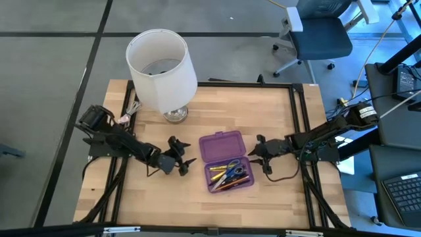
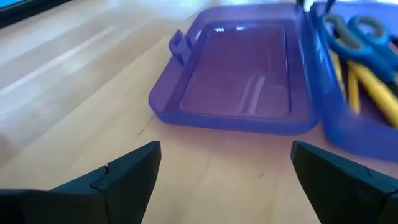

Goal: Pick & place school supplies into a supply box
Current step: Close the purple supply box

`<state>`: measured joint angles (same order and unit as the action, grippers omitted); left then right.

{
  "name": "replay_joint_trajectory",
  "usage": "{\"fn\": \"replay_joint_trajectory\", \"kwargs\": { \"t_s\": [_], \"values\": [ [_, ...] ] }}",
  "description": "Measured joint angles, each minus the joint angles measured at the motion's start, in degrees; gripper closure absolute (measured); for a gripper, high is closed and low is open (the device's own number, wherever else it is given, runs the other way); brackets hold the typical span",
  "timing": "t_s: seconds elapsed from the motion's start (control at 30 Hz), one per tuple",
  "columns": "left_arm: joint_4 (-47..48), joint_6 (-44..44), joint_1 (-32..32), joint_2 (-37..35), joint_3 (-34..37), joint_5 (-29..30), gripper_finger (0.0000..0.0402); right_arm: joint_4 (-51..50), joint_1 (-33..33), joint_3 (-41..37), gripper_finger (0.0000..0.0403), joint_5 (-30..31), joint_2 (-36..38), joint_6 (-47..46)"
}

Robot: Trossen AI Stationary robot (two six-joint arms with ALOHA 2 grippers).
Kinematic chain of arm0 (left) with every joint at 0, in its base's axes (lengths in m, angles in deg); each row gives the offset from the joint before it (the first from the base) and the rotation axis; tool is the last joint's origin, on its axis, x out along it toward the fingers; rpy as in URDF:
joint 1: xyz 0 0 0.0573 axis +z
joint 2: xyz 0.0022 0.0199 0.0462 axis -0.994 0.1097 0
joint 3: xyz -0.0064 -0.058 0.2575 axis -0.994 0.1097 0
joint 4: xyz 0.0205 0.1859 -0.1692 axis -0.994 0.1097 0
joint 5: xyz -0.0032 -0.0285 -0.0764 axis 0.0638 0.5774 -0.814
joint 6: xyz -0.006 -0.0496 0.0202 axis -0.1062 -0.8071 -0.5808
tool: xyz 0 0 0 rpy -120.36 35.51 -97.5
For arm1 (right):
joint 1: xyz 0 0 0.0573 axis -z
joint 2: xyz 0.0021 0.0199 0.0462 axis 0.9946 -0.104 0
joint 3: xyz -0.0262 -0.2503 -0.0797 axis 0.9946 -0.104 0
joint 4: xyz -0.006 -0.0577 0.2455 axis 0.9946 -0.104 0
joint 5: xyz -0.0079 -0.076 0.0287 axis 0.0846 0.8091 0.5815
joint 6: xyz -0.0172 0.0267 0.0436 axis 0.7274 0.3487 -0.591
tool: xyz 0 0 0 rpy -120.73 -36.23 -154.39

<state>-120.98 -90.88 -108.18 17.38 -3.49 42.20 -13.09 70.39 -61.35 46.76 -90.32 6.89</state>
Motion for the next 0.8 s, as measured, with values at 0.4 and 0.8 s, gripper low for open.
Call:
{"fn": "replay_joint_trajectory", "kwargs": {
  "t_s": [0.4, 0.8],
  "values": [
    [-2.05, -3.62, 6.00, 5.69, -0.09, -6.71, 0.0051, -0.63, 2.40, 0.02, 0.0249, -2.04, 0.01, -0.31],
    [-16.19, 0.26, 11.07, 13.58, -0.15, -9.83, 0.0051, -0.81, 2.36, 0.02, 0.0249, -2.15, 0.01, -0.46]
  ]
}}
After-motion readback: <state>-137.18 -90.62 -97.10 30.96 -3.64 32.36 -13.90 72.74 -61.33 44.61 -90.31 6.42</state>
